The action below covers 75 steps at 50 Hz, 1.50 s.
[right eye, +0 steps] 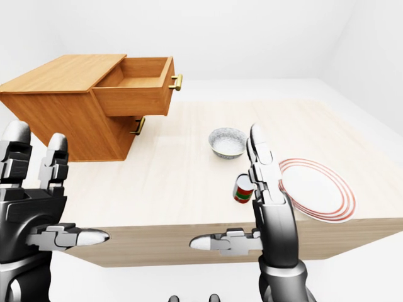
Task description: Put the ketchup in the top drawer of the cabinet.
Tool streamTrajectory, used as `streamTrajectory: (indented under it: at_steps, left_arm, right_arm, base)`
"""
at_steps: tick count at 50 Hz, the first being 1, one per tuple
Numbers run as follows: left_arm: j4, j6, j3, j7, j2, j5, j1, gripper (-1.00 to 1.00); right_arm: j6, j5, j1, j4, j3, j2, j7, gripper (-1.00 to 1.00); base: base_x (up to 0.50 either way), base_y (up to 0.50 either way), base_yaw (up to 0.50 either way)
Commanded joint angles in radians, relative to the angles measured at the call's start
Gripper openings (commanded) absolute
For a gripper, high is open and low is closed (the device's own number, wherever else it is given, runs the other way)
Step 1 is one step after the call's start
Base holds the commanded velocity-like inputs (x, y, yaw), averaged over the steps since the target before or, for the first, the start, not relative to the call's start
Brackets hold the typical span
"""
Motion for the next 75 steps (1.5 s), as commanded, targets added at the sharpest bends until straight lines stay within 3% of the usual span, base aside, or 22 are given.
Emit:
streamTrajectory:
  at_steps: [1, 31, 43, 75]
  left_arm:
    - [-0.003, 0.000, 0.010, -0.003, -0.001, -0.005, -0.006, 1.00]
    - [-0.005, 0.000, 0.011, -0.003, -0.001, -0.007, -0.005, 1.00]
    - [0.000, 0.000, 0.012, 0.002, 0.003, -0.009, -0.011, 1.00]
    - [-0.007, 0.000, 0.013, -0.003, -0.001, -0.010, -0.006, 1.00]
  right_arm:
    - [0.000, -0.012, -0.001, 0.005, 0.012, -0.004, -0.005, 0.94]
    - [0.000, 0.003, 0.002, 0.006, 0.010, -0.005, -0.006, 0.94]
    - [0.000, 0.157, -0.006, -0.045, -0.010, 0.006, 0.002, 0.95]
    - [0.000, 0.194, 0.008, -0.043, -0.032, 0.008, 0.016, 0.94]
  base:
    - [0.00, 0.50, 0.00]
    - [0.00, 0.50, 0.00]
    - [0.00, 0.06, 0.00]
    - [0.49, 0.00, 0.00]
